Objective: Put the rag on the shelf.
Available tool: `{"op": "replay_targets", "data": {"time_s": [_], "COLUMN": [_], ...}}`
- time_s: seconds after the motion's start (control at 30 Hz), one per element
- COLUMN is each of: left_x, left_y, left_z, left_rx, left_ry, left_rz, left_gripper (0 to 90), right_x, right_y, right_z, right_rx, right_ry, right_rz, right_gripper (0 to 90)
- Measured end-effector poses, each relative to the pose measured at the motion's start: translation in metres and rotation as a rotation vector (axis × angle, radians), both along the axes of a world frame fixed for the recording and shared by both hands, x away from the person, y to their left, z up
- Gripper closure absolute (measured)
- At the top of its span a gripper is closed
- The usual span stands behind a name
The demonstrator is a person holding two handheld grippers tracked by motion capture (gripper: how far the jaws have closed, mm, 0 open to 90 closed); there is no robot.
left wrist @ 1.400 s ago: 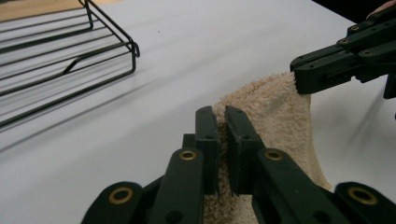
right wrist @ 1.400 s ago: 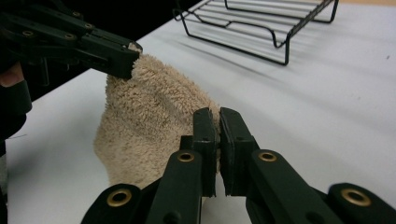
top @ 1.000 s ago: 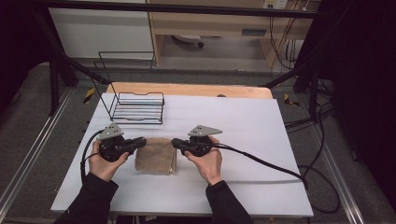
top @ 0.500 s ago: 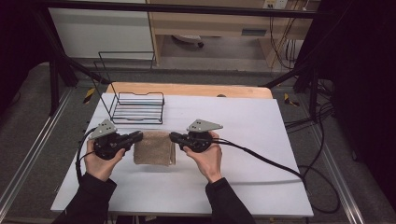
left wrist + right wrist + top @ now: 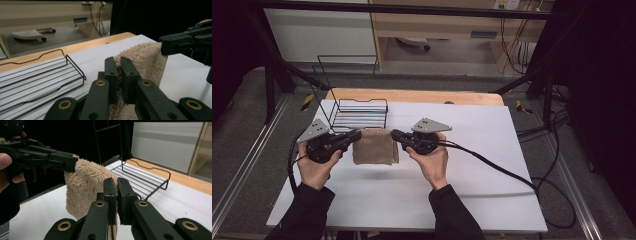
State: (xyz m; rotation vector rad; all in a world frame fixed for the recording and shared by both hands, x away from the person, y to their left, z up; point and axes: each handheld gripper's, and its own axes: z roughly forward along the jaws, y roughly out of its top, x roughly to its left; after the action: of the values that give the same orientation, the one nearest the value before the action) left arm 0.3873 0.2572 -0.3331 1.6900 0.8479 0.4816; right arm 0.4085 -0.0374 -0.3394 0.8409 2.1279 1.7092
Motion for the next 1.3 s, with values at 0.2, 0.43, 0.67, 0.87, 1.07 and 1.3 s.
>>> {"op": "replay_targets", "data": {"time_s": [0.2, 0.43, 0.67, 0.87, 1.07, 1.3], "left_x": [0.004, 0.009, 0.013, 0.018, 0.021, 0.028], "left_y": [0.005, 0.01, 0.015, 0.021, 0.025, 0.03], "left_z": [0.01, 0.022, 0.03, 0.038, 0.045, 0.056], "left_rx": [-0.041, -0.072, -0.1, -0.122, -0.13, -0.147], "left_ry": [-0.029, -0.067, -0.099, -0.122, -0.141, -0.171], "left_rz": [0.013, 0.025, 0.038, 0.053, 0.064, 0.086], "left_gripper": [84.0, 84.0, 84.1, 84.0, 84.1, 84.2], "right_x": [0.003, 0.008, 0.013, 0.017, 0.024, 0.031], "right_y": [0.004, 0.009, 0.016, 0.021, 0.027, 0.033], "right_z": [0.011, 0.026, 0.039, 0.046, 0.054, 0.063], "right_rx": [0.015, 0.027, 0.041, 0.057, 0.068, 0.078], "right_ry": [-0.028, -0.064, -0.103, -0.125, -0.145, -0.169], "right_rz": [-0.003, -0.014, -0.02, -0.024, -0.028, -0.029], "right_gripper": [86.2, 86.2, 86.2, 86.2, 86.2, 86.3]}}
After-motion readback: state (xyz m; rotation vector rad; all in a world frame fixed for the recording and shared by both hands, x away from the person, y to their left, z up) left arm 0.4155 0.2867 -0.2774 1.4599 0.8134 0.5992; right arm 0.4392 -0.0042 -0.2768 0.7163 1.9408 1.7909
